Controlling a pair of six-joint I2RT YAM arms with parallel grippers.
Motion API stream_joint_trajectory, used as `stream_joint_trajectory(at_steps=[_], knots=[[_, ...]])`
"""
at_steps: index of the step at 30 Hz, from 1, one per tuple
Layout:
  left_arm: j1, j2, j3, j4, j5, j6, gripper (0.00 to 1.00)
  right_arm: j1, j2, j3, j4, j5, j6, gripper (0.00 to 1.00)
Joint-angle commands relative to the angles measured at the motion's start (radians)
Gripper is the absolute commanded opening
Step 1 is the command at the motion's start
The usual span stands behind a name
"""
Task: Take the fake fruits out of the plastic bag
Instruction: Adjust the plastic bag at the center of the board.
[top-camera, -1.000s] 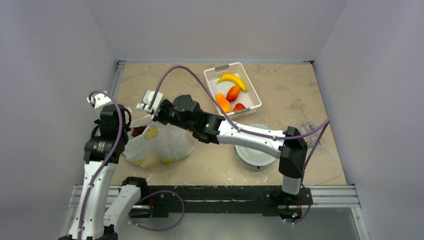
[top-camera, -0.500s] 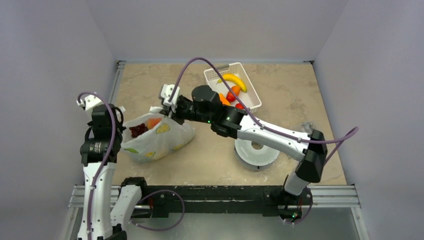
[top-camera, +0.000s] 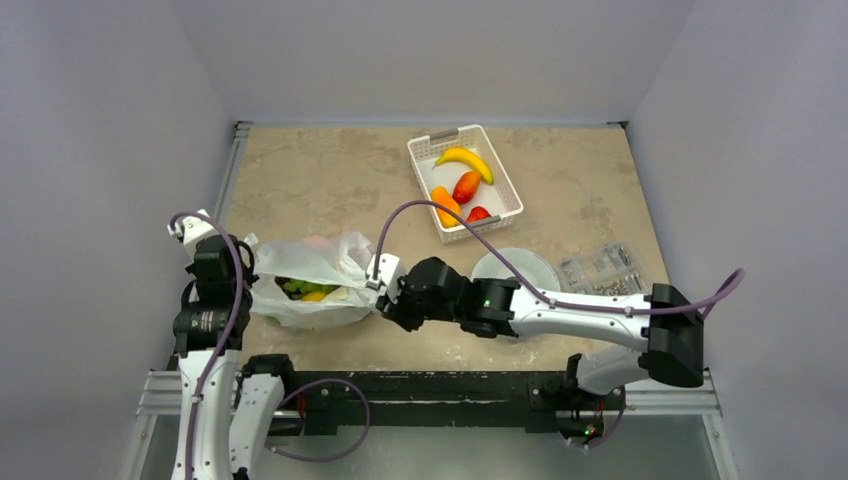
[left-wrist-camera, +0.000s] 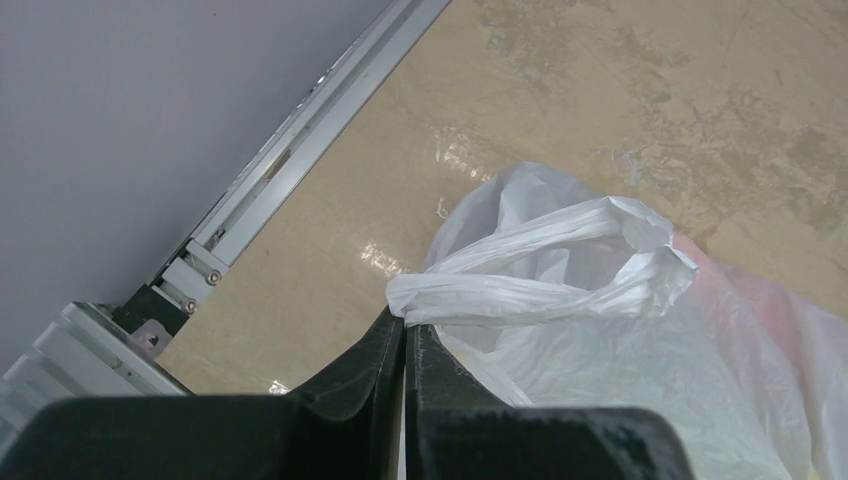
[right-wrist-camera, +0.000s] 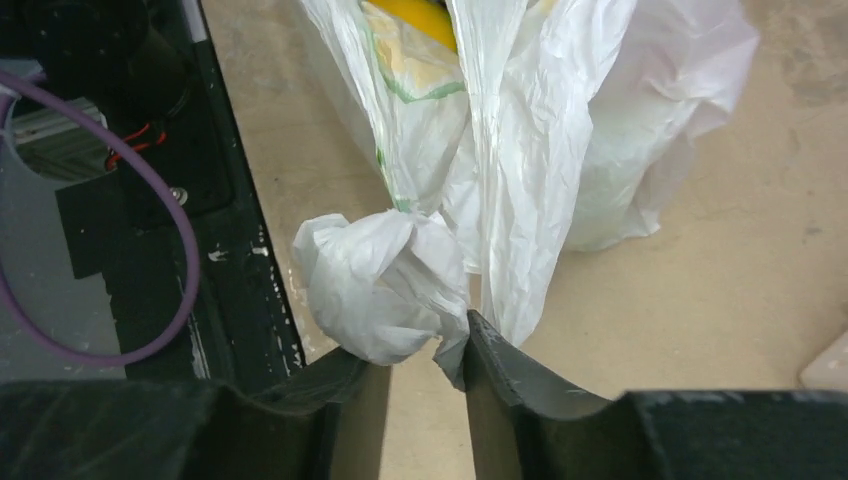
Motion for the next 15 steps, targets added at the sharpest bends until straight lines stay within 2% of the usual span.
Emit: stream_joint_trajectory(at_steps=[1, 5, 6, 7, 13, 15], knots=[[0.005, 0.000, 0.006, 0.054, 0.003, 0.025, 0.00, -0.003, -0.101, 0.073, -0.065, 0.086, 0.056, 0.38], [0.005, -0.016, 0.002, 0.059, 0.008, 0.027, 0.00, -0.004, -0.109, 0.217, -0.114, 0.048, 0.095, 0.66], [0.005, -0.017, 0.001, 0.061, 0.009, 0.027, 0.00, -0.003, -0.101, 0.251, -0.113, 0.040, 0.124, 0.76], [0.005, -0.017, 0.002, 0.061, 0.010, 0.027, 0.00, -0.002, -0.087, 0.291, -0.110, 0.029, 0.150, 0.81], [0.004, -0.018, 0.003, 0.059, 0.002, 0.029, 0.00, -0.001, 0.042, 0.430, 0.008, 0.042, 0.325, 0.95], [0.005, -0.018, 0.003, 0.059, -0.003, 0.029, 0.00, 0.002, 0.091, 0.496, 0.018, 0.052, 0.359, 0.96]])
